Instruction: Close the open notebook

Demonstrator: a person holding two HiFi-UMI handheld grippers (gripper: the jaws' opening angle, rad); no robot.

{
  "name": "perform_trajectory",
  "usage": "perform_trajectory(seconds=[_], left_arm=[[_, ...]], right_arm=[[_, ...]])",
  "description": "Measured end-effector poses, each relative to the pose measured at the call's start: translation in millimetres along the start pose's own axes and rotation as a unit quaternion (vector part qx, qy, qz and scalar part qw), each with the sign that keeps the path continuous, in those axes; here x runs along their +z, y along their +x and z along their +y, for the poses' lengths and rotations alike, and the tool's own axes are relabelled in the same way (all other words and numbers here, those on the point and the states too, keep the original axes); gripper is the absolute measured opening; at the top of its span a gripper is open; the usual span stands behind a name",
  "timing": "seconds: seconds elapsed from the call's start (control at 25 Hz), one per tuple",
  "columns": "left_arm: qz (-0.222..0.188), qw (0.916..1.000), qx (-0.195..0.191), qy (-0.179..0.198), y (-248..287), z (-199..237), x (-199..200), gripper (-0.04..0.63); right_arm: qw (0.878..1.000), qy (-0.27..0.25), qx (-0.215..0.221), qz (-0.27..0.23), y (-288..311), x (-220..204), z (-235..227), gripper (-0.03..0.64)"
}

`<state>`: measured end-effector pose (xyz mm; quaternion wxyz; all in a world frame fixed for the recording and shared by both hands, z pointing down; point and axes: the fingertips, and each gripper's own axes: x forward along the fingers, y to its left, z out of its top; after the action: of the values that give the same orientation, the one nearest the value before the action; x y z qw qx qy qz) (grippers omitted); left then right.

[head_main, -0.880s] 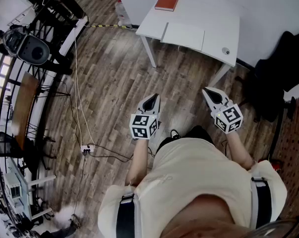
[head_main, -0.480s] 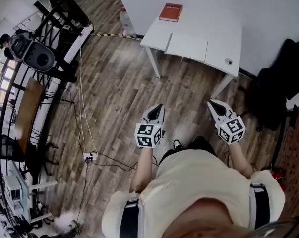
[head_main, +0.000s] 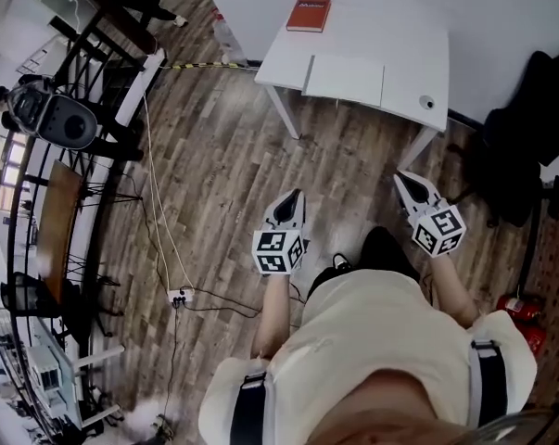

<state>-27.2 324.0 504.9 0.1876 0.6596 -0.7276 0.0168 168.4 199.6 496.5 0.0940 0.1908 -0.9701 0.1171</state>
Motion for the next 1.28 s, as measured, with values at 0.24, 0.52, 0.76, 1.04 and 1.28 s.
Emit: perform_trajectory(seconds=[0.24,0.52,0.76,1.04,1.28], left_arm=[[0.023,0.9997,0.001,-0.007,42.4,3.2,-6.7,0.031],[0.02,0.9997,0.004,0.014,92.9,12.7,49.7,0.031],[0.019,0.9992,0.016,0.03,136.5,14.2,77.8,0.031],[0.038,0.998,0.041,0.03,158.2,13.8,86.2,0.031],[0.062,0.9959,0.066,0.002,156.1,27.7,66.7,0.031]], right_arm=[[0.999,0.01,-0.027,0.042,8.7,-27.5,-45.9,0.008],[0.998,-0.055,-0.003,0.007,64.1,18.3,-67.8,0.008],[0.999,-0.033,0.024,-0.016,104.9,49.0,-98.8,0.008],[0.998,-0.039,0.047,0.013,139.1,50.4,-137.1,0.008],[0.993,-0.069,0.082,0.038,165.3,39.8,-124.5,0.008]])
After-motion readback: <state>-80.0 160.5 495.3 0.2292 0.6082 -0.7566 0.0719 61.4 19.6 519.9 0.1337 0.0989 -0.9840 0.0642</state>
